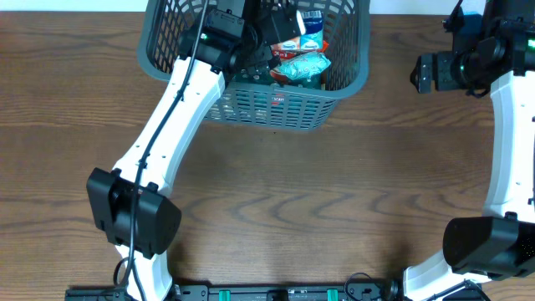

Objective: Pack container

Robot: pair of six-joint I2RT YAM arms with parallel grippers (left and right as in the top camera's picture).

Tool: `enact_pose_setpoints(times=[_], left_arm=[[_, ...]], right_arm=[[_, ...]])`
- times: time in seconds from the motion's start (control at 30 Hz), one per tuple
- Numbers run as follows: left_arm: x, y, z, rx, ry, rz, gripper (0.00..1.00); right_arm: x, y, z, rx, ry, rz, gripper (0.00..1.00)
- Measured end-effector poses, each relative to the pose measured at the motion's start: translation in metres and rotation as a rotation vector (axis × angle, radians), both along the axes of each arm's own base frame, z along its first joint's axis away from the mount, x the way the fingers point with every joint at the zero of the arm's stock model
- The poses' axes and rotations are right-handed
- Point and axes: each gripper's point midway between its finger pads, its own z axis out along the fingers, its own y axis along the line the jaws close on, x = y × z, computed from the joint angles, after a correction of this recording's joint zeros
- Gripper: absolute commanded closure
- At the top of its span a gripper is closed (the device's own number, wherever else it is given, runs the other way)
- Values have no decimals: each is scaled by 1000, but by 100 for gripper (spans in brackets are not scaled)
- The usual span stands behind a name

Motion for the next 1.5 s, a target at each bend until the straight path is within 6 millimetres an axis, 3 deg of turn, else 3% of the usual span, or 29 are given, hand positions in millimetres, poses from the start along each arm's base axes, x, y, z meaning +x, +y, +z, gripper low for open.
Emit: enact_pose_setpoints(times=[0.17, 0.3, 0.37, 0.5, 0.57, 0.67, 0.8, 0.9, 1.03, 1.3, 1.4, 1.5], left_arm=[[-14, 20, 22, -142, 57, 179, 1], [-36, 64, 62, -291, 82, 371, 1], [-52, 102, 91, -378, 68, 491, 1], [-92, 169, 127, -493, 49, 695, 1], [-113, 191, 137, -526, 46, 769, 1], [-148, 212, 143, -549, 65, 850, 1], [-181, 217, 146, -552, 81, 875, 1], [-197, 215, 142, -555, 79, 864, 1], [-216, 213, 116, -560, 90, 857, 1], [-256, 212, 37, -581, 142, 878, 1], [-271, 209, 15, -590, 172, 873, 1], [-283, 208, 2, -597, 180, 864, 1]], right_arm=[[13, -2, 8, -10, -60, 1, 1], [26, -3, 26, -22, -137, 3, 1], [36, -4, 52, -35, -222, 4, 1], [46, -1, 109, -59, -382, 14, 1], [46, 5, 137, -66, -453, 26, 1], [40, 17, 159, -63, -504, 46, 1], [22, 29, 161, -29, -479, 45, 1], [8, 31, 162, -4, -458, 21, 0], [-14, 32, 174, 10, -468, -2, 1], [-85, 38, 207, 18, -545, -20, 1], [-107, 43, 199, 24, -542, -17, 1], [-124, 53, 175, 34, -532, 7, 1]])
